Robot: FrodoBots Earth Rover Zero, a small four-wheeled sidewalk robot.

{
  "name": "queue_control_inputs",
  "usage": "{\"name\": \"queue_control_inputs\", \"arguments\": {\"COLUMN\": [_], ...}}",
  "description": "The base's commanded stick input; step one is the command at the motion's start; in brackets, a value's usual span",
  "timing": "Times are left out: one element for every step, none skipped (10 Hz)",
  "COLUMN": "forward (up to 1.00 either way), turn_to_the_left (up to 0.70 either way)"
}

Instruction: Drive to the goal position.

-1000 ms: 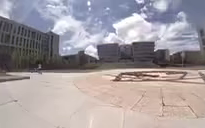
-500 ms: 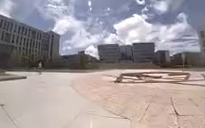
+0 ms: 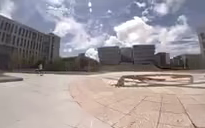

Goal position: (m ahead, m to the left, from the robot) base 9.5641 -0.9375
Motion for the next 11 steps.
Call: {"name": "queue_control_inputs", "arguments": {"forward": [0.70,0.70,0.70,0.70,0.70,0.70,0.70,0.70,0.70,0.70,0.70], "turn_to_the_left": [0.02,0.01,0.03,0.07,0.09,0.13,0.28,0.31,0.12,0.07,0.06]}}
